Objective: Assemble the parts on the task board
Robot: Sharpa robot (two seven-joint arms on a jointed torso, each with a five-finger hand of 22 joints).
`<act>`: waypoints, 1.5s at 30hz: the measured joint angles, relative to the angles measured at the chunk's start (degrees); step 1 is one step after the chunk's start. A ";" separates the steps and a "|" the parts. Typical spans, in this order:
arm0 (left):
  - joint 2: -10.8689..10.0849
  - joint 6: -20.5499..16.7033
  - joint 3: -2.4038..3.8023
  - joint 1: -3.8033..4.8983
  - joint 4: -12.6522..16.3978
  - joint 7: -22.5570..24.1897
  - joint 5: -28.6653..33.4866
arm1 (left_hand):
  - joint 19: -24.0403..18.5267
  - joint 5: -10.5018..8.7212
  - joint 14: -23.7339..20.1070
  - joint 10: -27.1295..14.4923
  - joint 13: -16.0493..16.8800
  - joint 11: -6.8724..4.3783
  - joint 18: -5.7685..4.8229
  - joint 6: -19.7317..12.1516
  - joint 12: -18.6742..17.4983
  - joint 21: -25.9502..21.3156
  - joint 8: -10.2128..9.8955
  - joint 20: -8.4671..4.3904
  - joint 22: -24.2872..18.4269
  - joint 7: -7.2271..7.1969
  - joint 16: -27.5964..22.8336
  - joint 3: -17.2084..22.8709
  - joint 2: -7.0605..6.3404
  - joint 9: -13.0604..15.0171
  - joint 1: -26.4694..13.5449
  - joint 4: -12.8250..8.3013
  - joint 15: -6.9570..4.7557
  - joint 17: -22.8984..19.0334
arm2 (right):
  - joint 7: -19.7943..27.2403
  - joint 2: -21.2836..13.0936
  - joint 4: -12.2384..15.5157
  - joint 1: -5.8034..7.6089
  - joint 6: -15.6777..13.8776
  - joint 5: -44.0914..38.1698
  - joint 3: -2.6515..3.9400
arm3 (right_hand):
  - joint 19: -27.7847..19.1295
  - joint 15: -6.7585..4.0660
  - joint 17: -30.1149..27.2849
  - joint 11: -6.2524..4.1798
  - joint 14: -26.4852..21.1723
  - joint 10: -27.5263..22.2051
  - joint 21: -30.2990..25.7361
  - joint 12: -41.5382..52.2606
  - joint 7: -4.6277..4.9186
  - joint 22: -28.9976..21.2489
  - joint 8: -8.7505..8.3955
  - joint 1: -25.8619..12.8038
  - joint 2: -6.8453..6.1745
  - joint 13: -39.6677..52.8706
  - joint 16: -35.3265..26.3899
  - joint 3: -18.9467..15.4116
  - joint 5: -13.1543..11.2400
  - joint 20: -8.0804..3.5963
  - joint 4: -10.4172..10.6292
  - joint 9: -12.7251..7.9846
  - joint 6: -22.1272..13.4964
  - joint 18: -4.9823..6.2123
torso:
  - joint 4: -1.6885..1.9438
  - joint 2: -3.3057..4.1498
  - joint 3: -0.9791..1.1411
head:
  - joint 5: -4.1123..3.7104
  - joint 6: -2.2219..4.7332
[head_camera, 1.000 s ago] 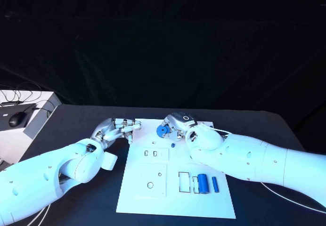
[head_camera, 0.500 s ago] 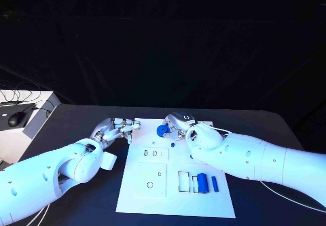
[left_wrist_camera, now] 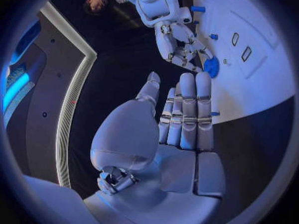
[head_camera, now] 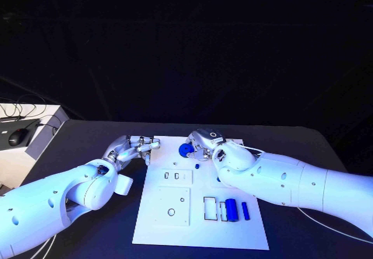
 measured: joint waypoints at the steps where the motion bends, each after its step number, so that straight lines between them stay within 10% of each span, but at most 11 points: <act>1: 0.00 0.00 0.00 0.00 0.00 0.00 0.00 | 0.00 0.00 0.00 0.00 0.00 0.00 0.00 0.00 0.00 0.00 0.00 0.00 0.00 0.00 0.00 0.00 0.00 0.00 0.00 0.00 0.00 0.00 | 0.02 -0.02 0.00 0.00 -0.02 0.03 0.00 | 0.00 0.00 0.00 0.00 0.00 0.00 0.00 0.00 0.00 0.00 0.00 0.00 0.00 -0.04 0.00 -0.07 0.00 0.00 0.25 0.00 0.00 0.00 | 0.00 -0.01 0.00 | 0.00 0.01; 9: 0.00 -0.01 0.00 0.00 -0.01 0.00 0.00 | 0.00 0.00 0.00 0.00 0.00 0.00 0.00 0.00 0.00 0.00 0.00 0.00 0.00 0.00 0.00 0.00 0.00 0.00 0.00 0.00 0.00 0.00 | 0.78 -0.40 0.06 0.00 0.16 1.89 0.00 | 0.00 0.00 0.44 0.12 0.00 -0.47 0.00 0.00 -0.20 -0.01 0.00 -3.80 -1.84 -0.13 0.00 -0.30 -0.25 0.00 5.86 0.00 -0.59 0.00 | -0.01 -0.01 0.00 | 0.07 0.03; 14: -0.01 -0.03 0.00 0.00 -0.02 0.00 0.00 | 0.00 0.00 0.00 0.00 0.00 0.00 0.00 0.00 0.00 0.00 0.00 0.00 0.00 0.00 0.00 0.00 0.00 0.00 0.00 0.00 0.00 0.00 | 1.88 -0.58 0.06 0.00 0.87 4.00 0.00 | 0.00 0.00 0.83 0.31 0.00 -0.68 0.00 0.00 0.26 -0.01 -0.01 -8.55 -2.45 -0.23 0.00 1.11 4.64 0.00 11.06 0.00 -1.48 -0.01 | -0.03 -0.01 0.00 | 0.07 0.07; 20: -0.01 -0.06 0.00 0.00 -0.04 0.00 0.01 | 0.00 0.00 0.00 0.00 0.00 0.00 0.00 0.00 0.00 0.00 0.00 0.00 0.09 0.00 0.00 0.00 0.00 0.00 0.00 0.00 0.00 -0.05 | 2.88 -0.80 0.07 0.04 1.35 5.69 0.03 | 0.00 0.00 0.99 0.52 0.00 -0.89 0.00 0.00 0.40 -0.02 -0.04 -10.13 -0.88 -0.24 0.00 0.65 10.06 0.00 10.25 -0.14 -1.63 0.00 | -0.03 -0.01 0.00 | 0.13 0.04; 45: -0.04 -0.22 0.00 0.00 -0.11 0.00 0.01 | 0.00 0.00 0.00 0.00 0.00 0.00 0.00 0.00 0.00 0.00 0.00 0.00 0.09 0.00 0.00 0.00 0.00 0.00 0.00 0.00 0.00 -0.05 | 3.86 -2.63 0.74 0.16 4.23 7.77 0.12 | 0.00 0.00 1.08 0.42 0.00 -1.18 0.00 0.00 0.13 0.02 0.42 -11.32 0.94 -0.05 0.22 0.48 12.47 0.00 8.97 -0.10 -1.50 0.00 | 0.00 -0.03 0.00 | -0.01 -0.09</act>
